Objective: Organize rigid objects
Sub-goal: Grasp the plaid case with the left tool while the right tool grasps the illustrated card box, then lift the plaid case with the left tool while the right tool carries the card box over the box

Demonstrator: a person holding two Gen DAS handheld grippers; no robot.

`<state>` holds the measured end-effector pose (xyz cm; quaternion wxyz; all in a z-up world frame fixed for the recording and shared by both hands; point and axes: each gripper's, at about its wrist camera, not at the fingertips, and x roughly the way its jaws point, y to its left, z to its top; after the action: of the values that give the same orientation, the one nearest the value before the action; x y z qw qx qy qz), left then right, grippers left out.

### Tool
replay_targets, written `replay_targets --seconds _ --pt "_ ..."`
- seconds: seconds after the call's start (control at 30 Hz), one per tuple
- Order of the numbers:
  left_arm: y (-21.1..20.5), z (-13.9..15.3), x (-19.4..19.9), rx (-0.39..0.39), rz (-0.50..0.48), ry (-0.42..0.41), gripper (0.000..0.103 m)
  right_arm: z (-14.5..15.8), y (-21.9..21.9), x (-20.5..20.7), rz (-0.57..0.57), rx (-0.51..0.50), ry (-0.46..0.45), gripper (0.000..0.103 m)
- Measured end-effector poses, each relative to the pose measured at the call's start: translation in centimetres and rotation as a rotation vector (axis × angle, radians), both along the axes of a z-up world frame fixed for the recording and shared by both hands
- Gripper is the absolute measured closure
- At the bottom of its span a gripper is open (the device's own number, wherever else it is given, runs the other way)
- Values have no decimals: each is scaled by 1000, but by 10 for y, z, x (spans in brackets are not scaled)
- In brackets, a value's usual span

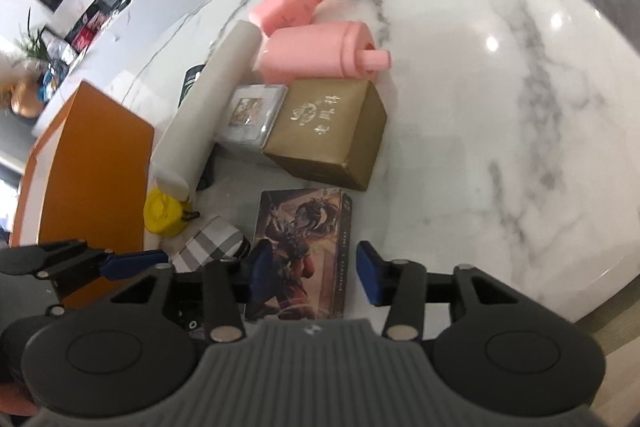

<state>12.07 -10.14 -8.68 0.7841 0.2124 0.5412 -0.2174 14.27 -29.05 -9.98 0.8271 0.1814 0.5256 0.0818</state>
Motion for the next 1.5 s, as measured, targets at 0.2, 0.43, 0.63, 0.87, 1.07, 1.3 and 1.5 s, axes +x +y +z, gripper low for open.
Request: replay_targets --seconds 0.2,0.43,0.63,0.87,1.07,1.3,1.5 --pt "3 3 3 -5 24 5 75 -1 15 3 52 -84 21 39" --pt "-2 5 -6 105 -60 -42 79 -6 33 8 102 -145 22 36" --pt "11 5 -5 161 -88 -33 79 -11 51 11 165 -210 14 26" --pt "-9 0 -10 292 -209 -68 78 -11 47 11 151 -219 -10 39" --pt "-5 9 -6 341 -232 -76 80 -11 45 13 147 -187 -11 39" --pt "-7 4 17 368 -192 -5 77 -12 43 15 151 -149 -11 38" --pt "-12 -14 34 403 -126 75 66 -12 43 17 159 -118 -14 33"
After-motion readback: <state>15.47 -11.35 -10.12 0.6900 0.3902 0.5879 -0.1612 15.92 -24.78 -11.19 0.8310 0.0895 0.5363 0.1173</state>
